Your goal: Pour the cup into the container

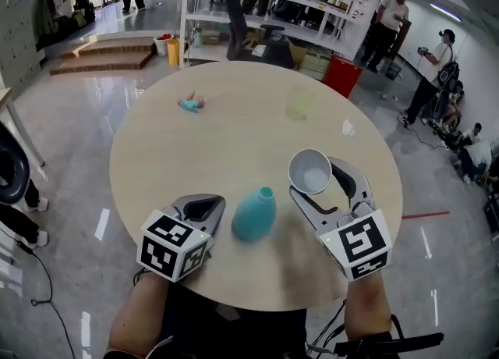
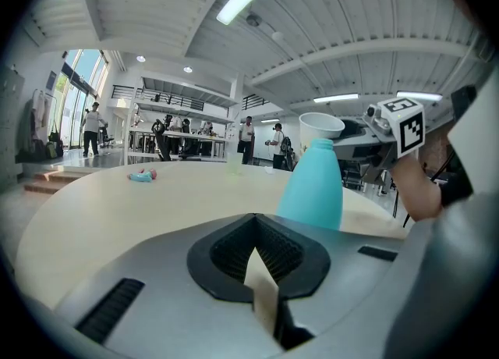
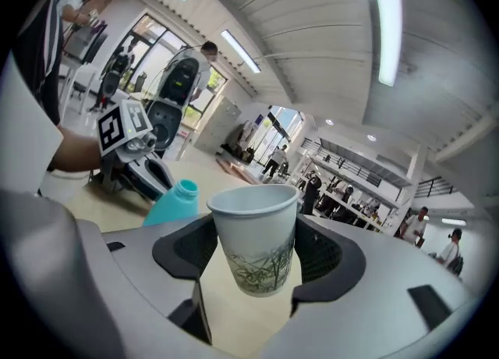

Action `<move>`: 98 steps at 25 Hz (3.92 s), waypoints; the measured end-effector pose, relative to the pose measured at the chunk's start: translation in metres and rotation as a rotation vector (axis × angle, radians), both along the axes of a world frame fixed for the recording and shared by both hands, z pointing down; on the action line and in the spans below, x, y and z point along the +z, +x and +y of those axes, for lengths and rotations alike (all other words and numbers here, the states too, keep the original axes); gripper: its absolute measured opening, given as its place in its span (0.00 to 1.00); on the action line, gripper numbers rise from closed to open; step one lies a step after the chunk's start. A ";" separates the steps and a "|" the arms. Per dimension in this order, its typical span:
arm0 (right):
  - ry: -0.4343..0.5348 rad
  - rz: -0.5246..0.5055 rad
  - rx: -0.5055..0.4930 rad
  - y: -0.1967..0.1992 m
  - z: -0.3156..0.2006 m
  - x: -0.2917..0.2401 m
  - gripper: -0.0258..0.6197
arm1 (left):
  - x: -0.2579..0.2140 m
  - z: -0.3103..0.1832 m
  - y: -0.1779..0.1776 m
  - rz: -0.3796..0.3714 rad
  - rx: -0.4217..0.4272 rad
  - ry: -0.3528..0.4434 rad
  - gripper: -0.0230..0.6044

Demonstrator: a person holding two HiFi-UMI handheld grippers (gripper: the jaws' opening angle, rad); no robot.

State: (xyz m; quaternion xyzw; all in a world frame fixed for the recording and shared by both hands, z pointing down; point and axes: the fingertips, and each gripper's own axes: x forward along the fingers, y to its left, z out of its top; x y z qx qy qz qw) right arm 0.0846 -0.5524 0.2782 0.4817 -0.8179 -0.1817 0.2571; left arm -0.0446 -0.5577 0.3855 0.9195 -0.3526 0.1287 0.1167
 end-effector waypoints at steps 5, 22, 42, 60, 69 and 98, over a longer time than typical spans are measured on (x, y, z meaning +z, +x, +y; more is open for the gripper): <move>-0.080 -0.241 0.074 0.038 -0.003 0.022 0.52 | 0.000 -0.003 -0.002 0.002 -0.008 0.001 0.04; -0.242 -0.563 0.236 0.093 -0.004 0.095 0.52 | 0.002 -0.005 -0.007 0.006 -0.019 0.005 0.04; -0.249 -0.588 0.199 0.102 0.007 0.080 0.55 | 0.002 -0.007 -0.003 0.004 -0.020 0.001 0.04; 0.005 -0.584 0.021 0.062 0.048 -0.007 0.06 | -0.070 0.039 0.001 0.126 -0.056 0.202 0.04; -0.027 -0.635 -0.052 0.047 0.078 0.000 0.05 | -0.063 0.076 0.003 0.118 -0.077 0.191 0.04; -0.113 -0.691 -0.157 0.017 0.452 0.032 0.05 | -0.034 0.469 -0.011 0.090 -0.172 0.138 0.04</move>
